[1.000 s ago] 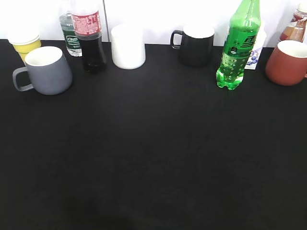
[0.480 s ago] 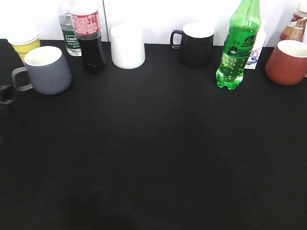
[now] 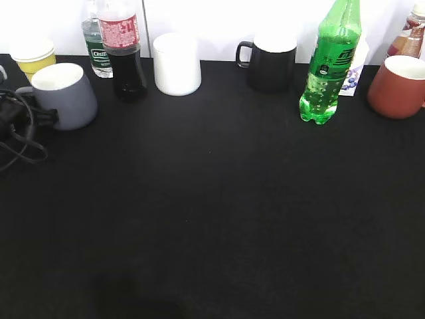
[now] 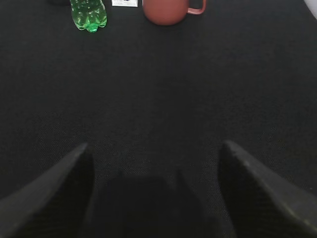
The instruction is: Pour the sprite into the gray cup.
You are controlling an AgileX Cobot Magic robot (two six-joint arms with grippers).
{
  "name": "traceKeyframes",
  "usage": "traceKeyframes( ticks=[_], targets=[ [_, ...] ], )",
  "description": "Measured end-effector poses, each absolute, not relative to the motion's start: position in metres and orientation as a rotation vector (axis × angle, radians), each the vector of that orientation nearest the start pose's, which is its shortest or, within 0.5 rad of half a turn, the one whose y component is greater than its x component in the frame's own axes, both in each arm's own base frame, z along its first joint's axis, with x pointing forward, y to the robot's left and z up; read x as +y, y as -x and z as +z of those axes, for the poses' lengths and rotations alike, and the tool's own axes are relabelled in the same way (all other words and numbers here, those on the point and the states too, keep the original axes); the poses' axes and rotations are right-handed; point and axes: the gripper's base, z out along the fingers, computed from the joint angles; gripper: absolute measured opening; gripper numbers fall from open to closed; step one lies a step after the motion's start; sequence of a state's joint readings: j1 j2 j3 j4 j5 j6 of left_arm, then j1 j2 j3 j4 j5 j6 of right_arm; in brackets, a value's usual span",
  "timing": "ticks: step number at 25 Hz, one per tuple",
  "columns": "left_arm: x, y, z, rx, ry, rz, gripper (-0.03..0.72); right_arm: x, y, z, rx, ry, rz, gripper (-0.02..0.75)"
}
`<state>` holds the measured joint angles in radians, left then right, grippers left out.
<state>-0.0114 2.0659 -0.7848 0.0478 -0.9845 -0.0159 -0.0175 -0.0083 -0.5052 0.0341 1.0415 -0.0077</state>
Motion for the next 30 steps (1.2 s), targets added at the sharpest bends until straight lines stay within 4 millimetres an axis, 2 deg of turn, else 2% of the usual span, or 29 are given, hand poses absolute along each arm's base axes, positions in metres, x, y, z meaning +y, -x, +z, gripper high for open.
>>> traceKeyframes(
  ticks=[5, 7, 8, 11, 14, 16, 17, 19, 21, 23, 27, 30],
  targets=[
    [-0.008, -0.37, 0.111, 1.764, -0.054, -0.034, 0.097, 0.003, 0.006, 0.28, 2.011, -0.008, 0.025, 0.592],
    [-0.01, -0.368, 0.123, 1.755, -0.095, -0.032, 0.091, 0.003, 0.006, 0.28, 2.011, -0.008, 0.025, 0.592],
    [-0.011, -0.364, 0.135, 1.73, -0.118, -0.037, 0.09, 0.003, 0.006, 0.28, 2.011, -0.008, 0.025, 0.592],
    [-0.019, -0.333, 0.168, 1.657, -0.149, -0.055, 0.088, 0.003, 0.006, 0.28, 2.011, -0.008, 0.025, 0.592],
    [-0.04, -0.294, 0.175, 1.653, -0.263, -0.12, 0.087, 0.003, 0.006, 0.281, 2.009, -0.008, 0.025, 0.592],
    [-0.057, -0.279, 0.176, 1.642, -0.361, -0.176, 0.087, 0.003, 0.002, 0.29, 1.95, -0.009, 0.024, 0.592],
    [-0.067, -0.276, 0.176, 1.635, -0.408, -0.204, 0.087, 0.002, -0.007, 0.297, 1.889, -0.012, 0.023, 0.592],
    [-0.083, -0.272, 0.176, 1.62, -0.464, -0.249, 0.086, 0.001, -0.037, 0.295, 1.75, -0.022, 0.025, 0.592],
    [-0.091, -0.269, 0.176, 1.609, -0.493, -0.274, 0.086, 0.0, -0.073, 0.274, 1.671, -0.044, 0.032, 0.592],
    [-0.093, -0.269, 0.176, 1.608, -0.499, -0.286, 0.086, -0.002, -0.1, 0.259, 1.673, -0.064, 0.03, 0.592],
    [-0.093, -0.268, 0.177, 1.603, -0.499, -0.294, 0.086, -0.005, -0.158, 0.246, 1.618, -0.077, 0.0, 0.592],
    [-0.094, -0.268, 0.177, 1.594, -0.498, -0.298, 0.086, -0.003, -0.193, 0.225, 1.621, -0.005, -0.016, 0.592]
  ],
)
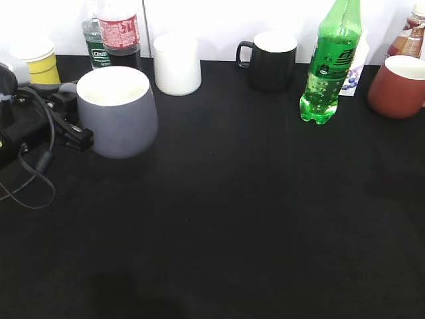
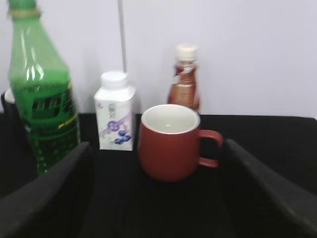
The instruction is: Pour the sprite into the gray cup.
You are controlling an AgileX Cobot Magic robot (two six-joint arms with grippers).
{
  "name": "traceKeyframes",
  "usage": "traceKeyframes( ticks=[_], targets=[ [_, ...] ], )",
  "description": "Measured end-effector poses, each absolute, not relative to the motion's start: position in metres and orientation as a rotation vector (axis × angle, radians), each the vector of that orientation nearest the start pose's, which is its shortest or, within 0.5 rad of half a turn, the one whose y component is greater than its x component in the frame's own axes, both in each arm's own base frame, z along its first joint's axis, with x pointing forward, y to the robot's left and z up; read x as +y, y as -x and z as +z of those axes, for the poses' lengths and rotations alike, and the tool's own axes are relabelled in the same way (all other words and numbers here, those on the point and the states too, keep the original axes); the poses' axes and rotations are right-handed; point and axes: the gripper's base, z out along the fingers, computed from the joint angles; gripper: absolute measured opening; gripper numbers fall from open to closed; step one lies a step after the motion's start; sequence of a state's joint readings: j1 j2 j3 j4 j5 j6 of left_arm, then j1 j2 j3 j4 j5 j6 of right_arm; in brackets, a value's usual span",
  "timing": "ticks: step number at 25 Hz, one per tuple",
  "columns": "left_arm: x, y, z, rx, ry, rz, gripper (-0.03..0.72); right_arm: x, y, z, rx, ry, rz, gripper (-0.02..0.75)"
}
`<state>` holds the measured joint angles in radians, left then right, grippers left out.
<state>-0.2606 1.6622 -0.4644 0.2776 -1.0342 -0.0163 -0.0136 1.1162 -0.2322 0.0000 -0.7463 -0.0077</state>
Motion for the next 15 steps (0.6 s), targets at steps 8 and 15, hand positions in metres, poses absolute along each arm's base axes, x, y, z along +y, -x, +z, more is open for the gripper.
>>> traceKeyframes(
  ticks=[8, 15],
  targets=[
    [-0.094, -0.268, 0.178, 1.587, -0.504, -0.302, 0.085, 0.05, -0.23, 0.172, 1.681, 0.108, 0.011, 0.592],
    [-0.094, -0.268, 0.178, 1.592, -0.489, -0.318, 0.085, 0.07, -0.272, 0.144, 1.687, 0.128, 0.099, 0.671]
  ],
)
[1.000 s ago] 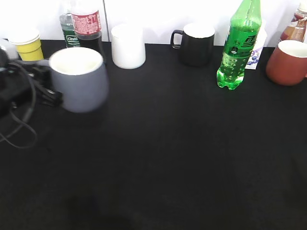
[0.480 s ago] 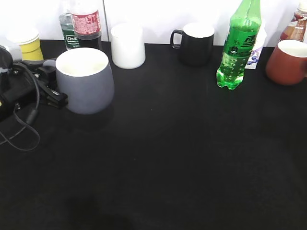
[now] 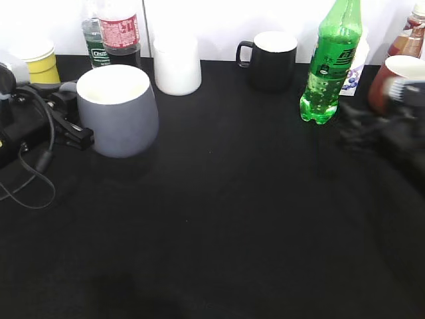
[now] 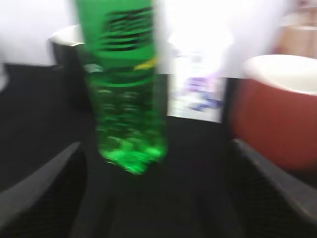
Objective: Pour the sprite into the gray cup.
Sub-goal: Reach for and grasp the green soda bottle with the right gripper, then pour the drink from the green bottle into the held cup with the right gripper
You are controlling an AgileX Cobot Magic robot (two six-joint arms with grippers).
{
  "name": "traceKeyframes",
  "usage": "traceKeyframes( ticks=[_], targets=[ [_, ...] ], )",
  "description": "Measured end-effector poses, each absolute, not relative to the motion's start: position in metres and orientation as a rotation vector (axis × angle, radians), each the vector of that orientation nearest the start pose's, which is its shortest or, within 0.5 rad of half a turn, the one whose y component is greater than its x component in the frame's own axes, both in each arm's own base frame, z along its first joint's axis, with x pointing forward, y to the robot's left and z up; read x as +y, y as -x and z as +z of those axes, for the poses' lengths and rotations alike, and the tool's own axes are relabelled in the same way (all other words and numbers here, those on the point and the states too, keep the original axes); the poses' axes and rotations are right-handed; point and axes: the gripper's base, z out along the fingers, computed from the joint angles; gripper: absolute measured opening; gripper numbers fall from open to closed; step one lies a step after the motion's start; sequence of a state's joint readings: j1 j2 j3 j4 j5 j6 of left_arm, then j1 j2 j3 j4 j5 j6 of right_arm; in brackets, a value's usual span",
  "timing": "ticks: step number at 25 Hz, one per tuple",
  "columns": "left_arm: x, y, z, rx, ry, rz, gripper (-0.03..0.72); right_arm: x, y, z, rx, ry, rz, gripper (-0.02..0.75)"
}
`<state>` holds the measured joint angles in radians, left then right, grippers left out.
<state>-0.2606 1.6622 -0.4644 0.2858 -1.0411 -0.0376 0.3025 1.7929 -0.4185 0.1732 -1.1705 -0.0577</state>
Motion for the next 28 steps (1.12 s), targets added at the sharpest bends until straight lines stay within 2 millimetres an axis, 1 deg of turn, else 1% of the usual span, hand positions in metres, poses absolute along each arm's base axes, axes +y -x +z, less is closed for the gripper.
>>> traceKeyframes(
  ticks=[2, 5, 7, 10, 12, 14, 16, 19, 21, 22, 23, 25, 26, 27, 28],
  targets=[
    [-0.094, -0.268, 0.178, 1.593, -0.486, -0.322, 0.085, 0.08, -0.296, 0.142, 1.66, 0.146, 0.126, 0.671],
    [-0.094, -0.268, 0.178, 1.594, -0.485, -0.322, 0.085, 0.09, -0.325, 0.141, 1.645, 0.154, 0.141, 0.671],
    [-0.094, -0.268, 0.178, 1.593, -0.487, -0.323, 0.085, 0.095, -0.341, 0.137, 1.641, 0.152, 0.144, 0.671],
    [-0.095, -0.268, 0.178, 1.593, -0.489, -0.323, 0.085, 0.098, -0.362, 0.13, 1.629, 0.099, 0.129, 0.671],
    [-0.095, -0.268, 0.178, 1.593, -0.491, -0.324, 0.085, 0.102, -0.374, 0.123, 1.631, 0.096, 0.129, 0.67],
    [-0.095, -0.268, 0.178, 1.592, -0.492, -0.324, 0.085, 0.104, -0.383, 0.116, 1.629, 0.096, 0.13, 0.641],
    [-0.095, -0.268, 0.178, 1.592, -0.493, -0.325, 0.085, 0.105, -0.386, 0.107, 1.642, 0.098, 0.127, 0.573],
    [-0.095, -0.268, 0.178, 1.592, -0.493, -0.325, 0.085, 0.105, -0.386, 0.108, 1.627, 0.123, 0.101, 0.445],
    [-0.095, -0.268, 0.178, 1.592, -0.494, -0.325, 0.085, 0.105, -0.383, 0.11, 1.621, 0.152, 0.086, 0.417],
    [-0.095, -0.267, 0.178, 1.591, -0.502, -0.327, 0.085, 0.105, -0.377, 0.117, 1.613, 0.177, 0.093, 0.417],
    [-0.097, -0.266, 0.178, 1.586, -0.526, -0.335, 0.085, 0.107, -0.37, 0.132, 1.579, 0.223, 0.115, 0.415],
    [-0.101, -0.264, 0.177, 1.582, -0.569, -0.372, 0.085, 0.115, -0.354, 0.166, 1.484, 0.368, 0.171, 0.415],
    [-0.102, -0.263, 0.177, 1.586, -0.568, -0.388, 0.085, 0.121, -0.348, 0.177, 1.457, 0.469, 0.197, 0.415],
    [-0.103, -0.262, 0.176, 1.584, -0.586, -0.401, 0.085, 0.127, -0.344, 0.182, 1.435, 0.556, 0.21, 0.415],
    [-0.105, -0.261, 0.176, 1.582, -0.607, -0.416, 0.085, 0.135, -0.341, 0.181, 1.428, 0.64, 0.207, 0.415]
  ],
)
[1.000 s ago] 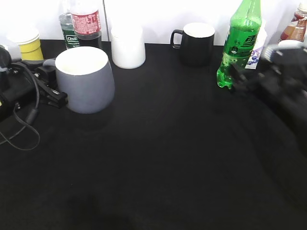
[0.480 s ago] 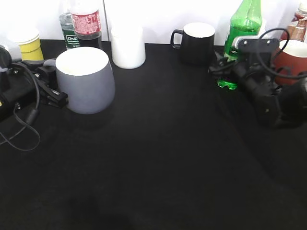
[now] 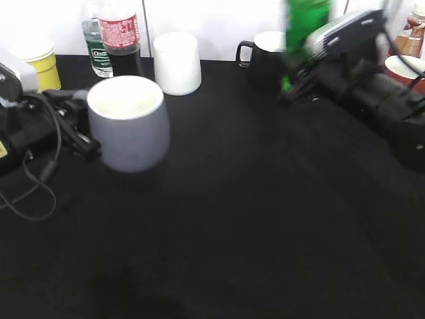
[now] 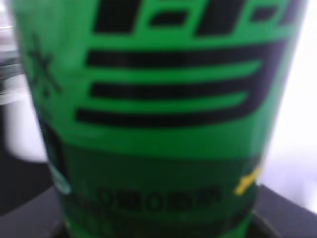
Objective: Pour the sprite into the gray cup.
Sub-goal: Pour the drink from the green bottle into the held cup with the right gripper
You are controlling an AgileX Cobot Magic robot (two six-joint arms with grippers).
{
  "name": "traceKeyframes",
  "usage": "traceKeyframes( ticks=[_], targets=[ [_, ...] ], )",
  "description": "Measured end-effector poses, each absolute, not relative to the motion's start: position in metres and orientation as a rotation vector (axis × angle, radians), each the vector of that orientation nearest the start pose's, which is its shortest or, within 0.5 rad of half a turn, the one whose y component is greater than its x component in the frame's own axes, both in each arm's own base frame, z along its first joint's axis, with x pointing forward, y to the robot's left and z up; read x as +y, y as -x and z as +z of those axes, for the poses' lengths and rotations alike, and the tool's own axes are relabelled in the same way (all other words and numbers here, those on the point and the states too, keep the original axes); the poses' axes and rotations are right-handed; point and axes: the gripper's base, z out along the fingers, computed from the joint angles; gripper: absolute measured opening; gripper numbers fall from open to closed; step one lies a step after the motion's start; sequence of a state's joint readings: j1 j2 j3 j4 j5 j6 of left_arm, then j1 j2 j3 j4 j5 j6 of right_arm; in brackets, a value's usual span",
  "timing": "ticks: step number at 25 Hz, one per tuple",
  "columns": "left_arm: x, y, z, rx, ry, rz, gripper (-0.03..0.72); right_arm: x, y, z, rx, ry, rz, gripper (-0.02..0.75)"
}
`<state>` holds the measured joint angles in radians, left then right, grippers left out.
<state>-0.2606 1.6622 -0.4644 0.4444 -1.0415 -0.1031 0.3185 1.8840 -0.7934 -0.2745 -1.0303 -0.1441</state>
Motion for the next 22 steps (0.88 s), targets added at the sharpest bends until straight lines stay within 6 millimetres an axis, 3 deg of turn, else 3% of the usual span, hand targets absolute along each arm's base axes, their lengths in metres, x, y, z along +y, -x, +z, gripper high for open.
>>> traceKeyframes(
  ticks=[2, 6, 13, 22],
  targets=[
    [-0.106, -0.26, 0.176, 1.583, -0.624, -0.441, 0.085, 0.156, -0.334, 0.175, 1.424, 0.839, 0.16, 0.415],
    [-0.11, -0.256, 0.174, 1.576, -0.694, -0.466, 0.085, 0.19, -0.334, 0.192, 1.223, 1.086, 0.069, 0.415],
    [-0.111, -0.252, 0.171, 1.584, -0.721, -0.482, 0.085, 0.191, -0.337, 0.195, 0.928, 1.345, -0.32, 0.413],
    [-0.112, -0.251, 0.167, 1.62, -0.762, -0.475, 0.085, 0.187, -0.34, 0.205, 0.753, 1.347, -0.572, 0.408]
  ],
)
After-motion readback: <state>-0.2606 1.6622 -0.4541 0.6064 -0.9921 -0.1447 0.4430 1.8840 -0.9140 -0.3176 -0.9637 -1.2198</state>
